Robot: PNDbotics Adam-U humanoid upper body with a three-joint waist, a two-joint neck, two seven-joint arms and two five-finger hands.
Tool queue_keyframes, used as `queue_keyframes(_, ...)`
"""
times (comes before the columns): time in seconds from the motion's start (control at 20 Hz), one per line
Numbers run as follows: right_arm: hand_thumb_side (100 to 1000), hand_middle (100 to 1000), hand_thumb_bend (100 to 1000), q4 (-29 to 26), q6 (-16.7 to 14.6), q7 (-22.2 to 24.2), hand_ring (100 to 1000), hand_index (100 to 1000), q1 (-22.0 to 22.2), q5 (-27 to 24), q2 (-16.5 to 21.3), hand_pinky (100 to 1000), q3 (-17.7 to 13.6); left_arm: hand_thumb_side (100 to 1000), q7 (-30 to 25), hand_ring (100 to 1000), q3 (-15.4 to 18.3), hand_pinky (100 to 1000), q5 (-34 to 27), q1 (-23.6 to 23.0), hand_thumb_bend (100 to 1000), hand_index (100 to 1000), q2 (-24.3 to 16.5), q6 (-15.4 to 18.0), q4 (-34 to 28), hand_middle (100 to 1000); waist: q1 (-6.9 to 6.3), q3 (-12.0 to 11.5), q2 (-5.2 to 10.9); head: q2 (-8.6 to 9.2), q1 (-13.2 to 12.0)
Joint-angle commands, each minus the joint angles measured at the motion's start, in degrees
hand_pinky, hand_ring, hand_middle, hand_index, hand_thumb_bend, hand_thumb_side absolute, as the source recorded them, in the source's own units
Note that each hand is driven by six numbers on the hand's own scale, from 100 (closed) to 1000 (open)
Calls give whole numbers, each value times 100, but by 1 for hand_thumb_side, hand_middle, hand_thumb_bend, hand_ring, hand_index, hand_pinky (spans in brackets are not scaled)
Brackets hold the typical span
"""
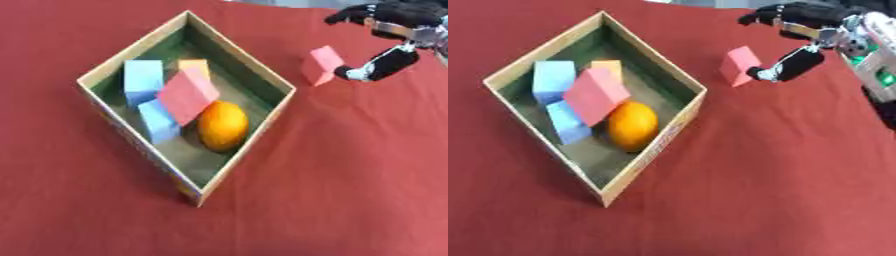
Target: Pick up objects on the table and place them in the box.
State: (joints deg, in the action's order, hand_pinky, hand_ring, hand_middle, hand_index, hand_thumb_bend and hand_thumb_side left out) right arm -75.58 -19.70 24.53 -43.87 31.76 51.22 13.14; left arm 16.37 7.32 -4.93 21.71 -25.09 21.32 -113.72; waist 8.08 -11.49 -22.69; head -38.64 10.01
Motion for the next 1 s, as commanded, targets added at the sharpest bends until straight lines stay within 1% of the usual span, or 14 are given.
queue_keyframes(0.05,472,910,280,27,-81,22,1000,1000,-109,51,151,932,-38,805,10,921,49,939,13,44,200,888,-75,-10,-87,800,-15,-4,13,99,-13)
queue_keyframes(0.2,504,919,288,19,-160,69,1000,1000,-136,69,160,932,-14,805,6,922,48,940,17,43,199,888,-78,-12,-87,801,-11,-7,-3,108,-22)
queue_keyframes(0.7,548,931,325,231,-401,115,1000,1000,-260,400,142,930,56,807,-5,919,41,940,18,67,199,888,-81,-16,-87,798,20,-46,-64,153,-29)
queue_keyframes(1.0,579,940,342,338,-483,131,1000,1000,-301,564,137,929,68,807,-8,916,39,940,18,86,199,887,-79,-14,-87,796,28,-62,-105,178,-29)
